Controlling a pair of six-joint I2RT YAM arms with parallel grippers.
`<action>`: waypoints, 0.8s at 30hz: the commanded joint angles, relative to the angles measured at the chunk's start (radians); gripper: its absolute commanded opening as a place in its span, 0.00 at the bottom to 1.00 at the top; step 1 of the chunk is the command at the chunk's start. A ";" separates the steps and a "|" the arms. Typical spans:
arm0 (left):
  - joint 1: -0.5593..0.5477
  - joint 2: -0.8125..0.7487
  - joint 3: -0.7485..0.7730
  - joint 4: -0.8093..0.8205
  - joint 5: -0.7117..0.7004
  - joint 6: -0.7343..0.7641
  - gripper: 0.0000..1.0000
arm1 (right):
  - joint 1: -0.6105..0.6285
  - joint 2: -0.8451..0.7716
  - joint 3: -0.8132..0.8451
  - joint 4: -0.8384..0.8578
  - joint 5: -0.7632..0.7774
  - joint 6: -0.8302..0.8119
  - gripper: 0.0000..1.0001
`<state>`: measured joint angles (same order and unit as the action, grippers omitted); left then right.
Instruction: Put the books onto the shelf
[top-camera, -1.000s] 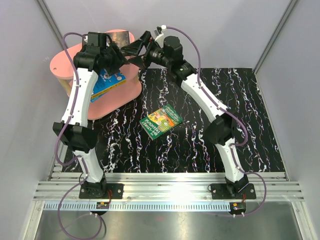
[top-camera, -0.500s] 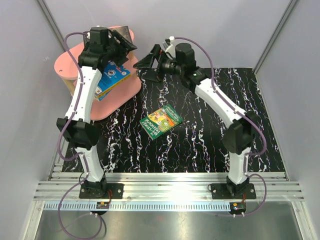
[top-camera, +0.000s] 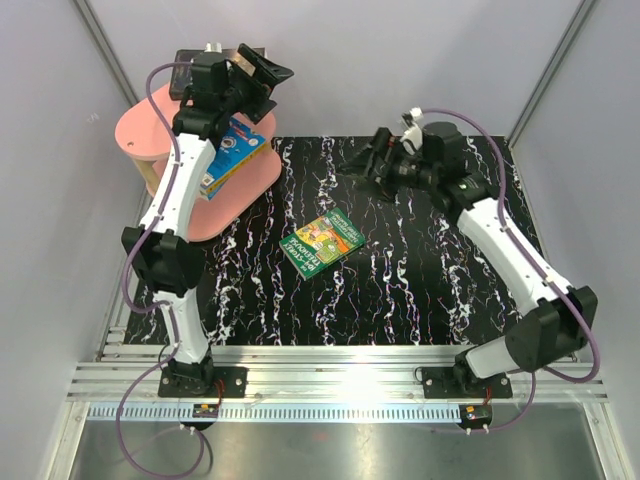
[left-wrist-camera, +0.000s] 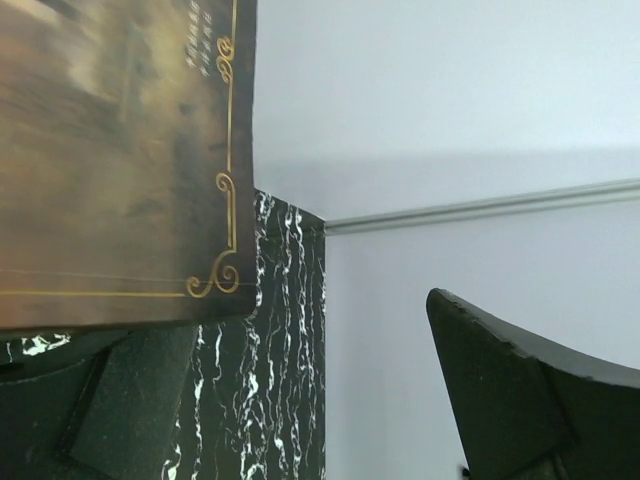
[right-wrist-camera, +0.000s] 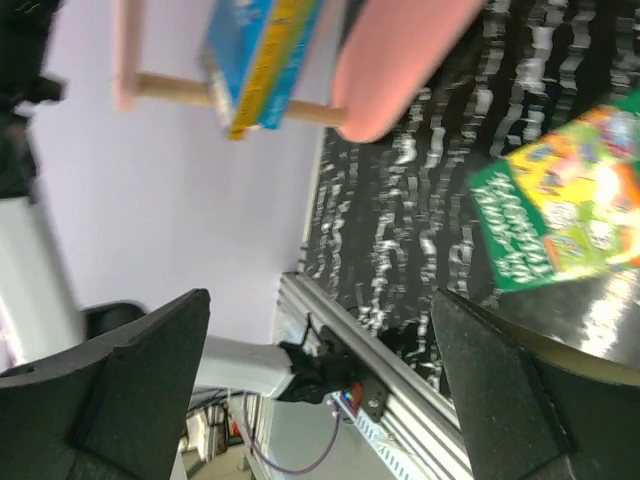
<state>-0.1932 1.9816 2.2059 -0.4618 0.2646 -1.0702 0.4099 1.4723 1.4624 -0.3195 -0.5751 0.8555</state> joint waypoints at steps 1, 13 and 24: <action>-0.005 -0.093 -0.092 0.092 0.090 -0.016 0.99 | -0.054 -0.079 -0.130 -0.075 0.038 -0.061 1.00; -0.025 -0.318 -0.206 0.008 0.220 0.091 0.99 | -0.069 -0.032 -0.217 -0.159 0.104 -0.078 1.00; -0.143 -0.552 -0.647 -0.228 0.019 0.432 0.99 | -0.075 0.161 -0.243 -0.319 0.169 -0.110 1.00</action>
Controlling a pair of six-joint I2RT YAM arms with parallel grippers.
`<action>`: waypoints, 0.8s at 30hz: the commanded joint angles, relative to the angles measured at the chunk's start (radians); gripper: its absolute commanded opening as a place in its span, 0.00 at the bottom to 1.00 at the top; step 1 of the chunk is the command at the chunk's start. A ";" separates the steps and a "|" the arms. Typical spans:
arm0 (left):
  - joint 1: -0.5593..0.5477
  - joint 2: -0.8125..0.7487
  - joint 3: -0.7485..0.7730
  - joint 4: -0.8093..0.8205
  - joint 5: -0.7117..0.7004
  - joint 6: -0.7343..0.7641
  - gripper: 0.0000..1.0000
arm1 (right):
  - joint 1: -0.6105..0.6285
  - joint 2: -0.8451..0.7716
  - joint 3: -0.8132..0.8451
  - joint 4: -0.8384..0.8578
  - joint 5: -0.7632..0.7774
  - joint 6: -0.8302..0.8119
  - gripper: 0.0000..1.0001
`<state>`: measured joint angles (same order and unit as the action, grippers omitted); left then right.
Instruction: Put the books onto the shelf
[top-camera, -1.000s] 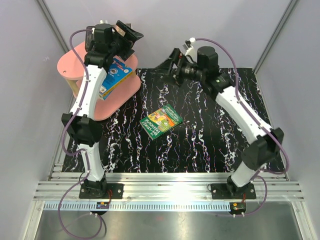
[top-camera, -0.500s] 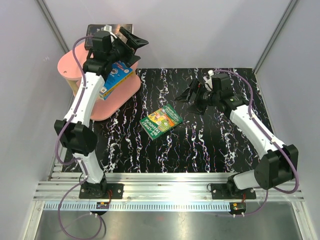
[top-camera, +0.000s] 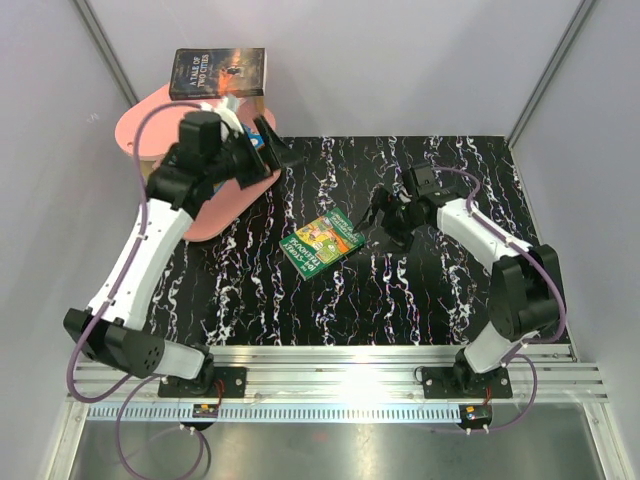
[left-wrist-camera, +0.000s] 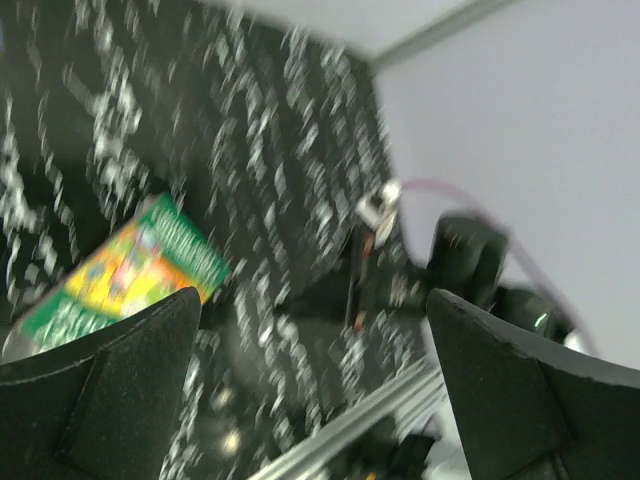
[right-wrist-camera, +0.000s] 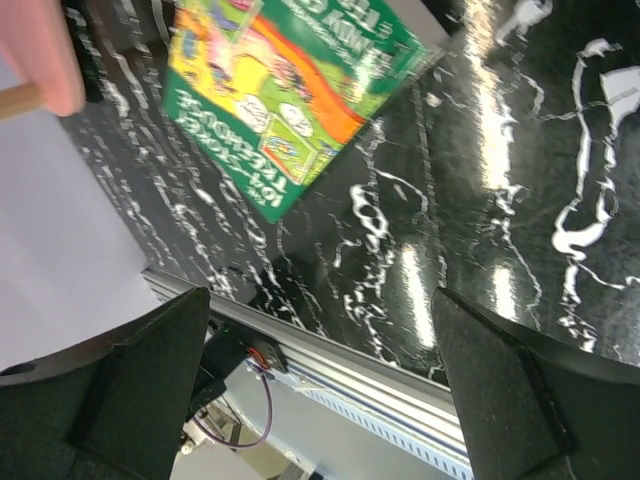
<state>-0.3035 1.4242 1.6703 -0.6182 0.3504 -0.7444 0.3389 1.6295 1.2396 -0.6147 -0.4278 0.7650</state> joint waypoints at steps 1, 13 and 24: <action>-0.042 0.005 -0.145 -0.074 -0.080 0.108 0.99 | -0.005 0.012 -0.029 -0.016 0.027 -0.021 1.00; -0.117 0.229 -0.379 -0.023 -0.217 0.073 0.99 | -0.038 0.263 0.139 0.043 0.063 -0.108 1.00; -0.167 0.277 -0.553 0.050 -0.246 -0.033 0.99 | -0.095 0.579 0.383 0.124 -0.081 -0.118 1.00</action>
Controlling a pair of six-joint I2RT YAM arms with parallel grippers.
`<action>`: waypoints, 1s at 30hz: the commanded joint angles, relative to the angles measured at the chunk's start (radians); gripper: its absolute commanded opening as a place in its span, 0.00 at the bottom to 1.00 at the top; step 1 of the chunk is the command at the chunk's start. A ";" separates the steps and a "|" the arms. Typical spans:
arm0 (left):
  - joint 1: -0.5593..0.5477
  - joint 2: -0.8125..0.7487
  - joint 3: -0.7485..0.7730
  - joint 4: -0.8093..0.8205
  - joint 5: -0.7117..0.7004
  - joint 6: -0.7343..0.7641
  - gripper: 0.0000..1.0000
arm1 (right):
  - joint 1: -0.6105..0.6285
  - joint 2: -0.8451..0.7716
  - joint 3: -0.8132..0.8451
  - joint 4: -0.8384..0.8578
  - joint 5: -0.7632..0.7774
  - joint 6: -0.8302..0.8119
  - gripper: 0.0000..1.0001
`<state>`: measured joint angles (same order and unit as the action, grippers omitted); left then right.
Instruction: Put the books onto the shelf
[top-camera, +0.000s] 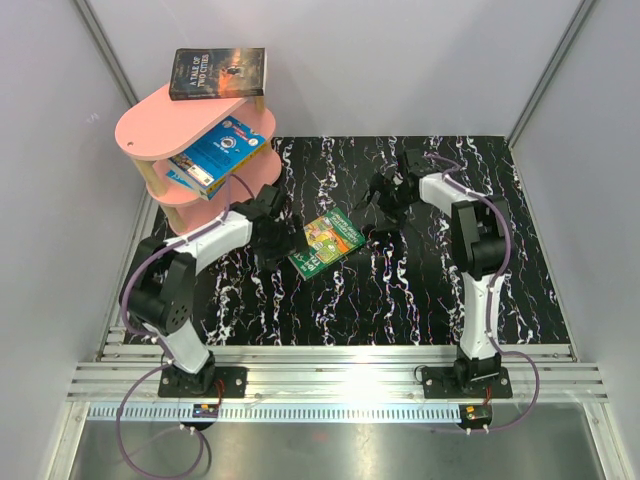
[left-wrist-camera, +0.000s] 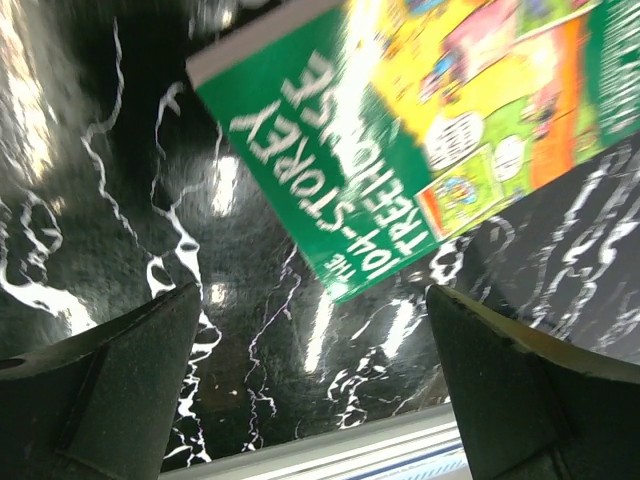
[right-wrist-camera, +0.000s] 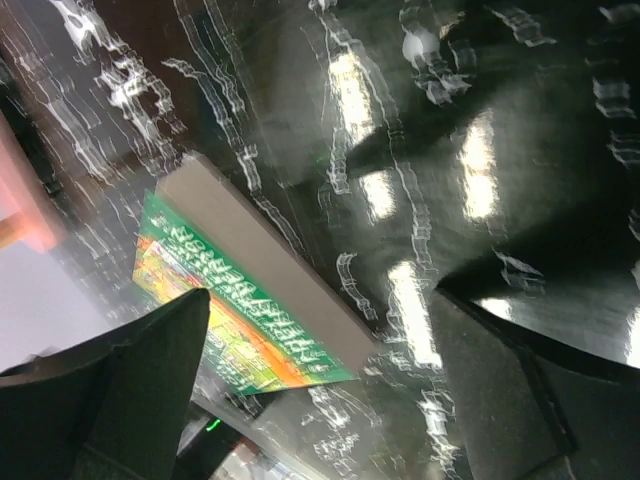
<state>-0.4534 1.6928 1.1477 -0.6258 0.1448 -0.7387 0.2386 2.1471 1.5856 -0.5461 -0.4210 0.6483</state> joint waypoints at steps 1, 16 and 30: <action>-0.022 0.016 -0.042 0.064 -0.047 -0.054 0.99 | 0.005 0.071 0.031 0.078 -0.104 0.010 1.00; -0.031 0.189 -0.123 0.328 -0.044 -0.202 0.99 | 0.157 0.048 -0.213 0.232 -0.214 0.048 1.00; -0.059 -0.097 -0.069 0.270 -0.096 -0.202 0.88 | 0.245 -0.042 -0.374 0.250 -0.220 0.048 1.00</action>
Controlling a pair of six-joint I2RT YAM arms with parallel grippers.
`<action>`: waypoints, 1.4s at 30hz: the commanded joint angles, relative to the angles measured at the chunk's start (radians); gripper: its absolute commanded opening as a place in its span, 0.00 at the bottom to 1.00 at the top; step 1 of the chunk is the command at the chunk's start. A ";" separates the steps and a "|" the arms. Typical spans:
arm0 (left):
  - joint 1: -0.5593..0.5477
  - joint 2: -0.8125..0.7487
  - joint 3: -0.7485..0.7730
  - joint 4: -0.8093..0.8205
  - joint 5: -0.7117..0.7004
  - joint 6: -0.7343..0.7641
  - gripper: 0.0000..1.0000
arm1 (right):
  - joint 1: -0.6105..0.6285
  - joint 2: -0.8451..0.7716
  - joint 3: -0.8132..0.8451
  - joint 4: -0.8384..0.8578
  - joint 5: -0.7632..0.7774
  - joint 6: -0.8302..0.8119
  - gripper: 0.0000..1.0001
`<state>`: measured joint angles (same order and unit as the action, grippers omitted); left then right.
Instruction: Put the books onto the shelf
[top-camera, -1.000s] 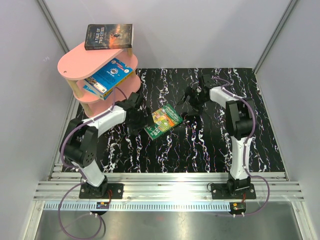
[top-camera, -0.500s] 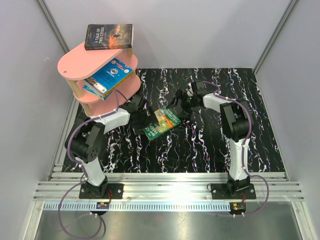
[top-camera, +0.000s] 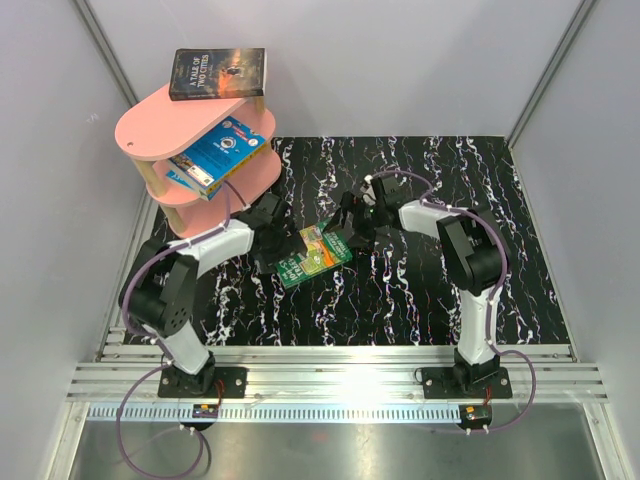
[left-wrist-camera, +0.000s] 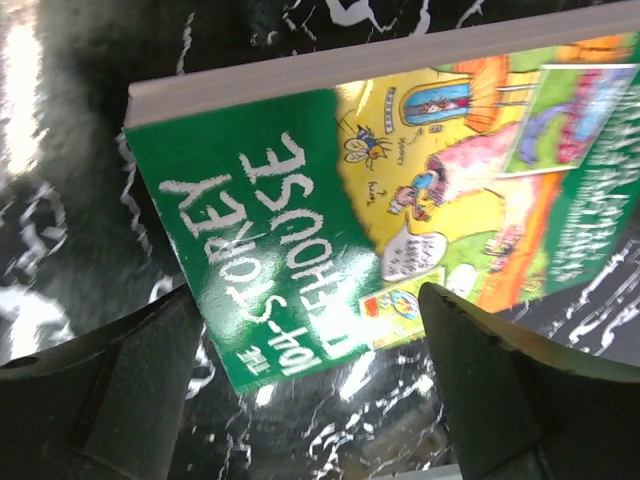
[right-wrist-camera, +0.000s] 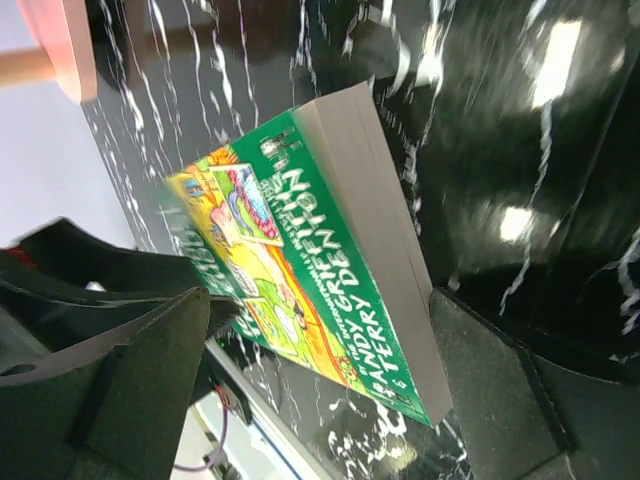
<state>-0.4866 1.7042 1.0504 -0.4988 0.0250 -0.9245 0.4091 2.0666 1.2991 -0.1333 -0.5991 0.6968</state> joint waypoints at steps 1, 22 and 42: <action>-0.026 -0.121 0.030 0.141 0.023 -0.016 0.86 | 0.074 0.029 -0.098 -0.158 -0.045 0.000 1.00; -0.056 -0.239 -0.095 0.180 0.082 -0.047 0.64 | 0.138 -0.321 -0.379 0.334 -0.205 0.351 0.00; 0.028 -0.646 -0.210 -0.070 -0.016 -0.080 0.99 | 0.142 -0.689 -0.448 0.189 -0.078 0.386 0.00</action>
<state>-0.4808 1.1149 0.8146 -0.5022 -0.0681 -0.9325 0.5419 1.4368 0.8463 -0.0513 -0.6983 1.0260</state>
